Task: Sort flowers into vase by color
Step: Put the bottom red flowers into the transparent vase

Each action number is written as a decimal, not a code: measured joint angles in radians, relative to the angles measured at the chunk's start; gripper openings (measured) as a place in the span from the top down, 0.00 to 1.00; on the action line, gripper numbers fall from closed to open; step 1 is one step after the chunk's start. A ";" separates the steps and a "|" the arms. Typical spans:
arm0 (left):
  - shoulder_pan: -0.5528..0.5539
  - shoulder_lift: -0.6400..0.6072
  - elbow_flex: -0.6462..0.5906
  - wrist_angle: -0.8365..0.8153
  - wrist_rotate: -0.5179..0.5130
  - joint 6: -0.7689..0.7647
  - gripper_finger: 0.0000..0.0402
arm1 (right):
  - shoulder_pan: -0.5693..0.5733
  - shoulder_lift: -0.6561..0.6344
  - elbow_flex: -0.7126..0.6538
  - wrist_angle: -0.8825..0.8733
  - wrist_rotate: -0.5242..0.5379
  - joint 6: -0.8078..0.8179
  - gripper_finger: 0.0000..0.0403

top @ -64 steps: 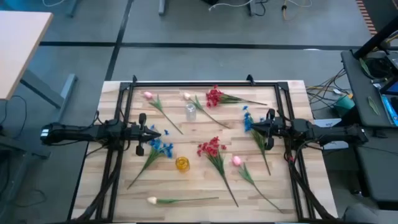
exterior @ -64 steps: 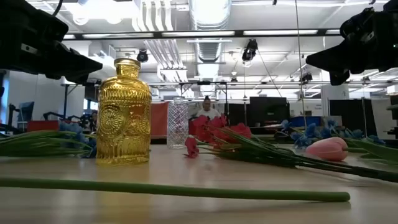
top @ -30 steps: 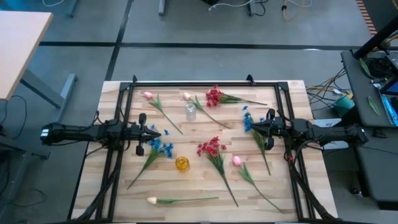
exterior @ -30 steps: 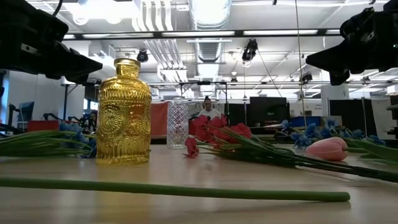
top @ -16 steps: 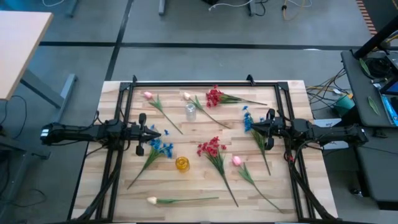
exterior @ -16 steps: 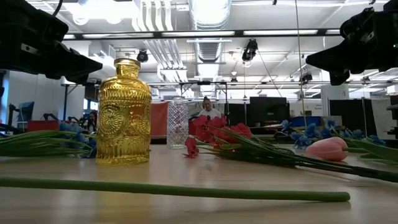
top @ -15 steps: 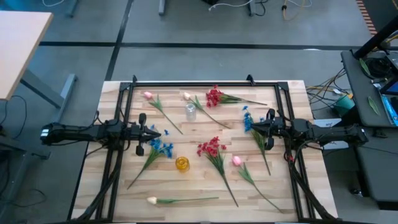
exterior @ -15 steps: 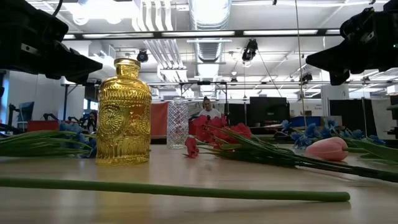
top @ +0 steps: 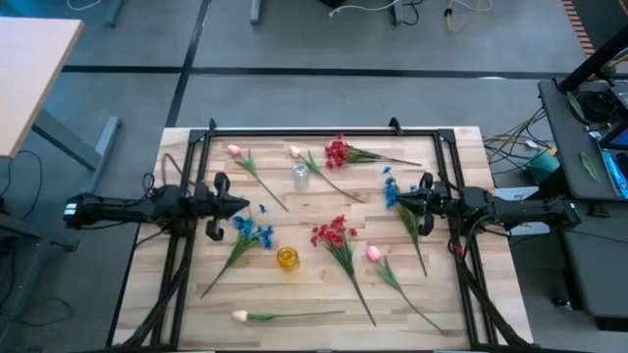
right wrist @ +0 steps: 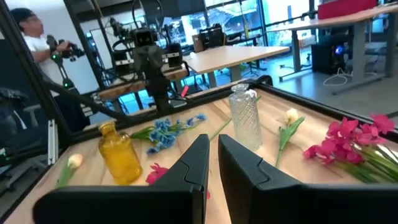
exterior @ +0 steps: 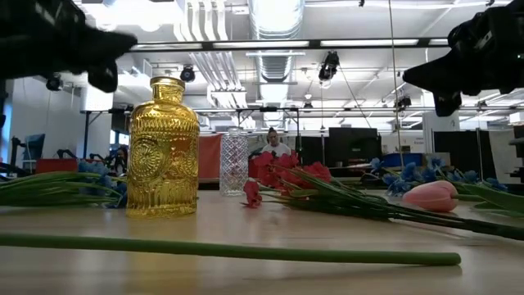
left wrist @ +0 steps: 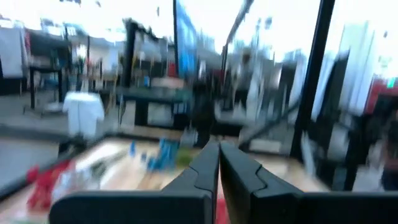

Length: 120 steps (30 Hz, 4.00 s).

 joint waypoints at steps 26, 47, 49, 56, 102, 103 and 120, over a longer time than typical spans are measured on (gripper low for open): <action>0.000 0.037 0.062 0.209 -0.017 -0.124 1.00 | 0.016 0.104 0.000 0.194 -0.012 0.355 0.93; 0.000 0.266 0.062 0.389 -0.229 -0.222 1.00 | 0.018 0.692 0.492 -0.415 0.004 0.497 0.93; 0.000 0.281 0.062 0.388 -0.209 -0.180 1.00 | 0.026 0.732 0.518 -0.437 -0.021 0.479 0.93; 0.000 0.369 0.061 0.336 0.055 -0.066 1.00 | 0.096 0.866 0.553 -0.441 -0.024 0.518 0.93; -0.308 0.453 0.061 0.436 -0.084 -0.201 1.00 | 0.244 1.867 1.421 -0.954 -0.217 0.714 0.25; -0.308 0.454 0.061 0.436 -0.084 -0.201 1.00 | 0.246 1.878 1.431 -0.954 -0.214 0.714 0.25; -0.308 0.461 0.061 0.436 -0.100 -0.201 1.00 | 0.249 1.922 1.458 -0.951 -0.134 0.775 0.71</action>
